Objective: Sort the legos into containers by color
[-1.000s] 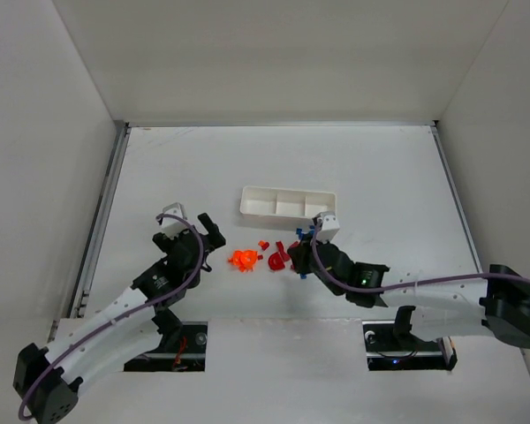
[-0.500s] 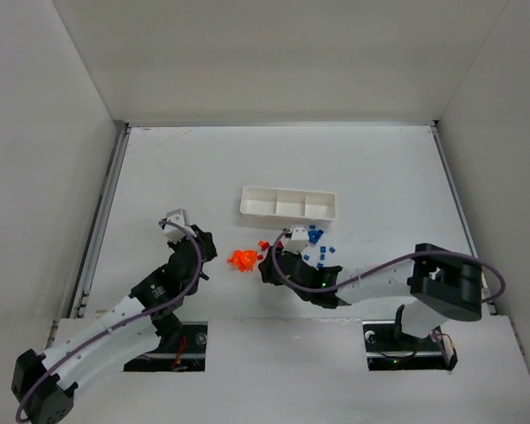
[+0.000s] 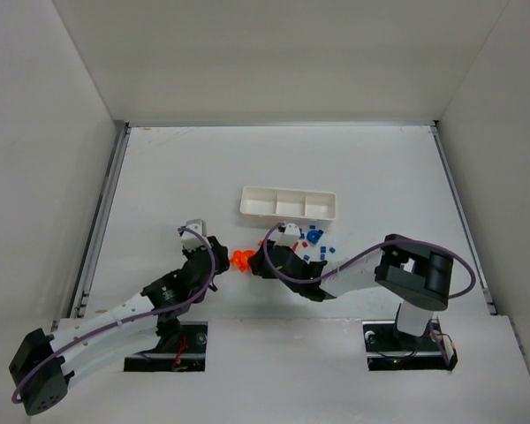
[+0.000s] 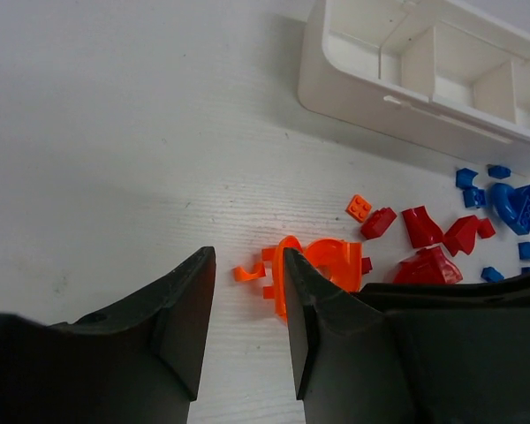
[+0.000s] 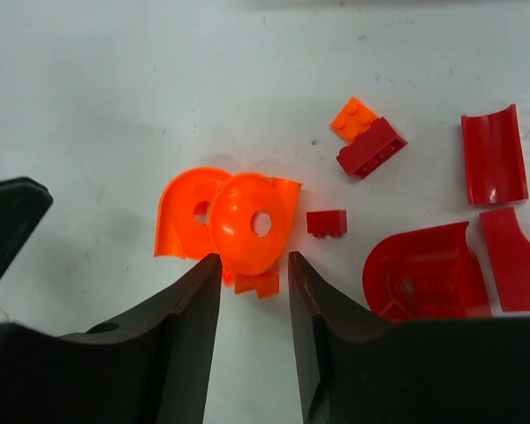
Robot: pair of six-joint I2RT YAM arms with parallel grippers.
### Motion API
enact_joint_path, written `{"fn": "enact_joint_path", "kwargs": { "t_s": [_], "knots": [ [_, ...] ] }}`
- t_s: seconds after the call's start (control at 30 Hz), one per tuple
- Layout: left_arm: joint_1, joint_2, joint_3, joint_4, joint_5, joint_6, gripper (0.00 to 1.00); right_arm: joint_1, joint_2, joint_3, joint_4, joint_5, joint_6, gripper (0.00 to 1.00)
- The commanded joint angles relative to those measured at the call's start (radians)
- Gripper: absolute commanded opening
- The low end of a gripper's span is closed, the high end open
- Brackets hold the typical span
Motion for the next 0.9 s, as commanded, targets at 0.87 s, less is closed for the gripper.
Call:
{"fn": "enact_joint_path", "kwargs": {
  "t_s": [0.87],
  "knots": [
    [0.022, 0.249, -0.004, 0.233, 0.06, -0.007, 0.37, -0.037, -0.101, -0.052, 0.136, 0.069, -0.037, 0.1]
  ]
}}
